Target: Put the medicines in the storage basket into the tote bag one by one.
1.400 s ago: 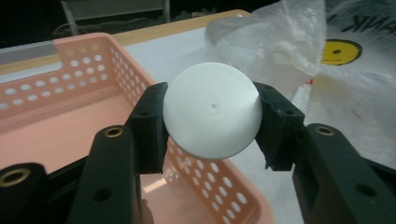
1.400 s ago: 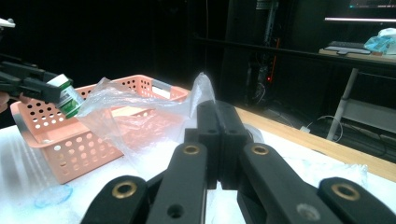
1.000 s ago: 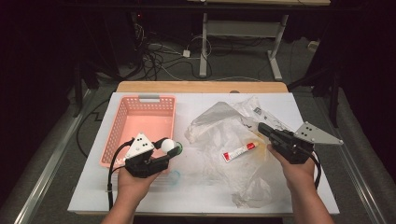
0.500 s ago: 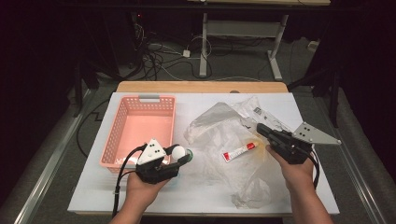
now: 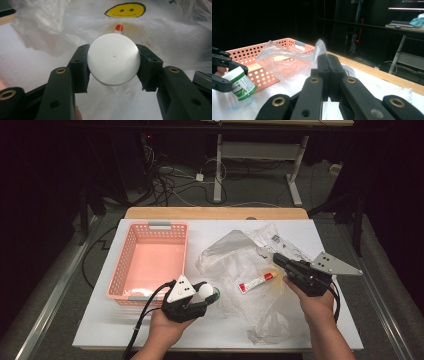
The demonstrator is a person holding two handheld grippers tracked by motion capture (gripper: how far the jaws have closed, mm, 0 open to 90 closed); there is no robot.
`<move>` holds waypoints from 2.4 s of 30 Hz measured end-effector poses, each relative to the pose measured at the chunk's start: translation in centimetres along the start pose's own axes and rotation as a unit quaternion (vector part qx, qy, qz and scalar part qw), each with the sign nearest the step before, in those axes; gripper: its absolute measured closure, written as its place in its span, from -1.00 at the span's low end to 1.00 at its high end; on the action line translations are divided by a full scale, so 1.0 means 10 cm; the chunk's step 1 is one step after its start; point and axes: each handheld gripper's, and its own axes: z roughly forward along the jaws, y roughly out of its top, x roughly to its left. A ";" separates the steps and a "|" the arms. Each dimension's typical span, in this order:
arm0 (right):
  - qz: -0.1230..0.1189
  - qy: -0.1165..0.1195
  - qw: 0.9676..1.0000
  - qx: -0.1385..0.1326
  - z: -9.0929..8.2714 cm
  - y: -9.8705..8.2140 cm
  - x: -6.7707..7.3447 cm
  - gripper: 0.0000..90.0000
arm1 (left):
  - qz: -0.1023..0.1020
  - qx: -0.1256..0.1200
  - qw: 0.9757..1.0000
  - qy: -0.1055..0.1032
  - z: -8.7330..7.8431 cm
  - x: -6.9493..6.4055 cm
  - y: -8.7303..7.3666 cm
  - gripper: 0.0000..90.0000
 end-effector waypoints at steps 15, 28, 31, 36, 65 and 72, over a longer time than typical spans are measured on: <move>-0.001 0.003 1.000 0.000 0.02 0.00 0.01 1.00 | 0.009 0.008 0.999 -0.034 0.69 -0.16 0.24 0.09; -0.001 0.003 1.000 -0.003 0.01 0.01 0.00 1.00 | 0.003 0.024 0.999 -0.039 1.37 -0.25 0.31 0.09; 0.002 0.000 1.000 -0.005 0.01 0.00 -0.01 1.00 | 0.005 0.029 0.999 -0.037 1.51 -0.28 0.34 0.09; 0.007 -0.005 1.000 -0.010 -0.02 0.01 -0.03 1.00 | 0.012 0.033 0.999 -0.036 1.70 -0.31 0.39 0.09; 0.012 -0.007 1.000 -0.009 -0.02 -0.01 -0.07 1.00 | -0.024 0.021 0.997 -0.076 1.56 -0.33 0.26 -0.36; 0.008 -0.006 1.000 -0.007 -0.02 -0.01 -0.06 1.00 | -0.030 0.025 0.996 -0.082 1.39 -0.29 0.12 -0.37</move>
